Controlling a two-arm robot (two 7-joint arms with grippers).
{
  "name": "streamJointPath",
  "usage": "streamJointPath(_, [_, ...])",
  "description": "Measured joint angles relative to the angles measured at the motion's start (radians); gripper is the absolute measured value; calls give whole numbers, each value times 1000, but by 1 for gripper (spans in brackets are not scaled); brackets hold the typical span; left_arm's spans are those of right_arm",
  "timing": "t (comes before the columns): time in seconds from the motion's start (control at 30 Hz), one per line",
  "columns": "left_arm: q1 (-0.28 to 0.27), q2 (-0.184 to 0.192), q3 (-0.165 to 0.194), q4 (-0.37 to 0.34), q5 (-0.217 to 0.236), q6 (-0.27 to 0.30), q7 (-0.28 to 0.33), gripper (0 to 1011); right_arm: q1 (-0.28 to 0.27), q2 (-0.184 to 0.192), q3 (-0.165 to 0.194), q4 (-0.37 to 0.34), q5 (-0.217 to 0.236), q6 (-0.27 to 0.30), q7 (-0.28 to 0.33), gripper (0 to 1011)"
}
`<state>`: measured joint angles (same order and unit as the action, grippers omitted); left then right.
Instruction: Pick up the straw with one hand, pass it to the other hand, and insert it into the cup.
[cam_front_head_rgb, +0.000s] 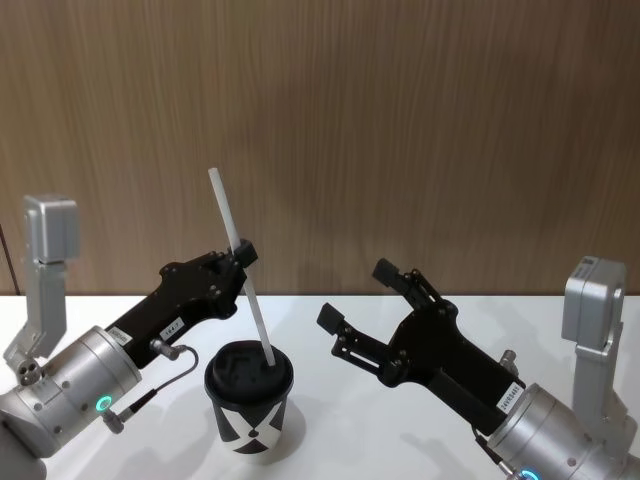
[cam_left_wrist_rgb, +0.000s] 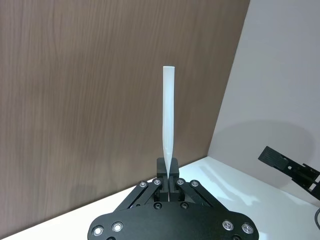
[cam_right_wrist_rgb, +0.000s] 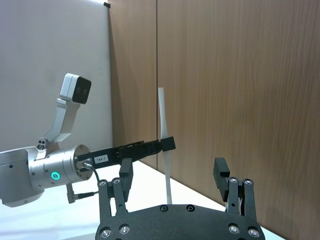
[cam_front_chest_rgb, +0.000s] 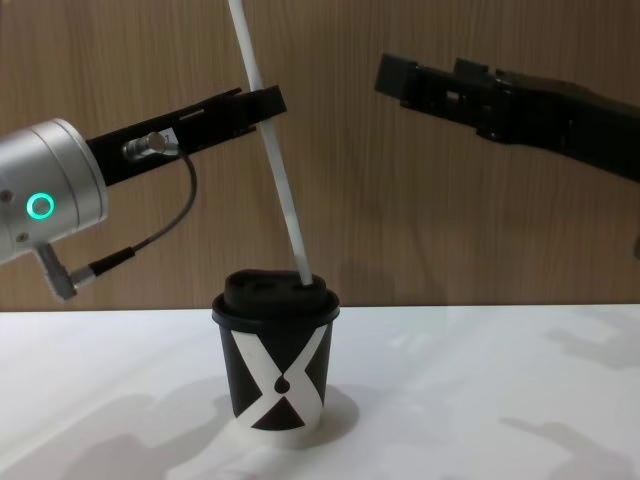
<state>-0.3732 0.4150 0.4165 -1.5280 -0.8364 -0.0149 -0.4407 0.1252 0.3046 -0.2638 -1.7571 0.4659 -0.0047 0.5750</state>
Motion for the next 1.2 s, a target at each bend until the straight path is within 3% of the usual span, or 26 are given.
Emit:
streamJointPath(0.9, [-45,-18,21,58,56,43,-21,7,0,0,0,0,0,0,0,1001])
streamJointPath(1.2, [-47,-19,28,63,68,57,-28,214,0,0,0,0,0,0,0,1001])
